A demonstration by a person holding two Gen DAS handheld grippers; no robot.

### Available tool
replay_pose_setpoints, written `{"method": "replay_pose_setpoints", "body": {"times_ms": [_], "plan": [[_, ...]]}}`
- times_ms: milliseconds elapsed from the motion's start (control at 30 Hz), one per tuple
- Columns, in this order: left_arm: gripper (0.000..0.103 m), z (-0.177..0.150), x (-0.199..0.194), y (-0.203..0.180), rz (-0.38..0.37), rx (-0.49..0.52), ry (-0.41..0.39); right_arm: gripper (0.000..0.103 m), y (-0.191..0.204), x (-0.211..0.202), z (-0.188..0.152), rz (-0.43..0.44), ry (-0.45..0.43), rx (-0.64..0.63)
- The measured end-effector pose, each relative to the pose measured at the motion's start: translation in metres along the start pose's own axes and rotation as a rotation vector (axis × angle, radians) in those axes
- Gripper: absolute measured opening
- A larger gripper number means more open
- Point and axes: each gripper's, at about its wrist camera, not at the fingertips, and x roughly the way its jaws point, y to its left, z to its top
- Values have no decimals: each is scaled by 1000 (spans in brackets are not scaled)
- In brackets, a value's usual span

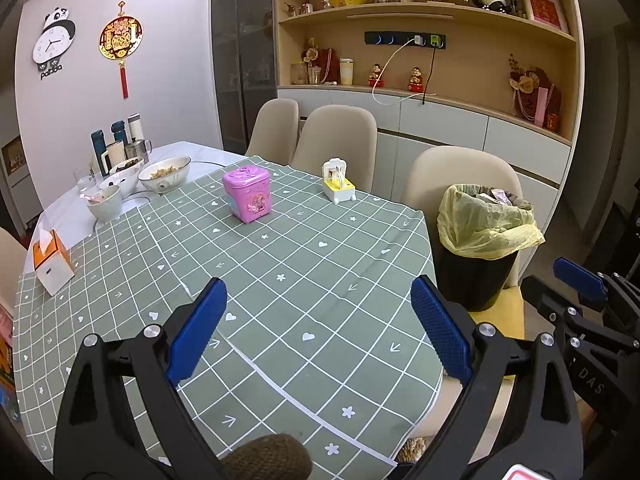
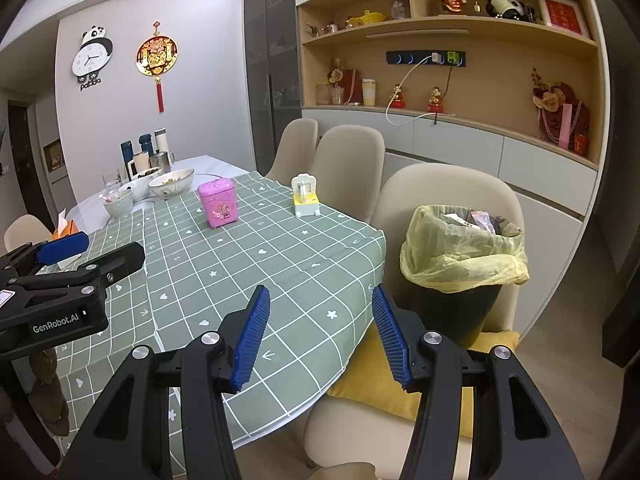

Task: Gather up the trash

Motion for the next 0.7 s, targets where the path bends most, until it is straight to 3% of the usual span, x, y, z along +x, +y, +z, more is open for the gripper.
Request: {"method": "replay_pose_setpoints", "body": {"times_ms": [700], "plan": [[89, -2, -5, -17, -49, 27, -4, 50, -15, -15, 1, -36, -25, 39]]}}
